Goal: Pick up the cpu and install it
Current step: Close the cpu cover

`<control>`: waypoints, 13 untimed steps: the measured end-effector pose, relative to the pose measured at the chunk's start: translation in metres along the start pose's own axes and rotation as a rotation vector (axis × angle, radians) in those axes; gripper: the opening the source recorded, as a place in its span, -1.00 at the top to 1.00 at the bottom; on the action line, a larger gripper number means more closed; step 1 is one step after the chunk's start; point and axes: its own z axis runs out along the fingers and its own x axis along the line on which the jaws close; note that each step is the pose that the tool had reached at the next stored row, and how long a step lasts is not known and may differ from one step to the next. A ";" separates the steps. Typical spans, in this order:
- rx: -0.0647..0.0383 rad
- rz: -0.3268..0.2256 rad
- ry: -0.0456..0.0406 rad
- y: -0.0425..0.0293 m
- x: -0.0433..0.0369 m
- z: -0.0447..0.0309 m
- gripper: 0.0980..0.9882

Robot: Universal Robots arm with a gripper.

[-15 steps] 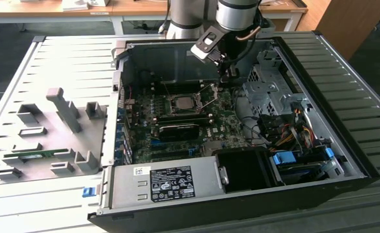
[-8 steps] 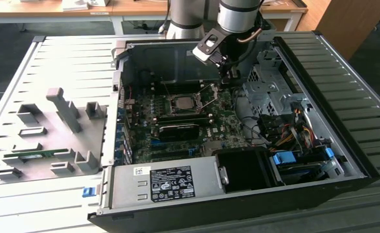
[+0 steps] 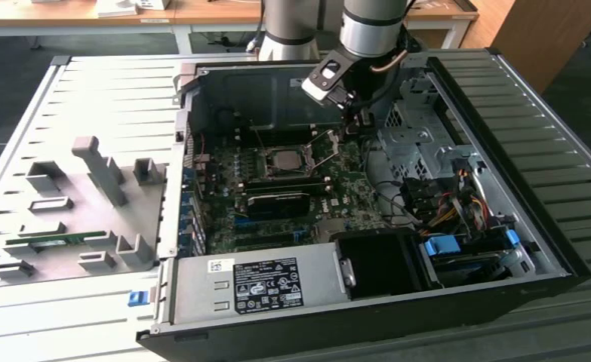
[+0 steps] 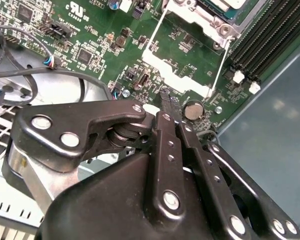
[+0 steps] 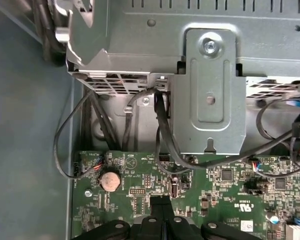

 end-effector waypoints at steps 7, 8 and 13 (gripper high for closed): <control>0.000 0.000 -0.0004 -0.0015 0.0004 0.0064 0.98; 0.000 0.000 -0.0001 -0.0020 0.0007 0.0065 0.98; 0.003 0.000 0.0009 -0.0035 0.0015 0.0027 0.98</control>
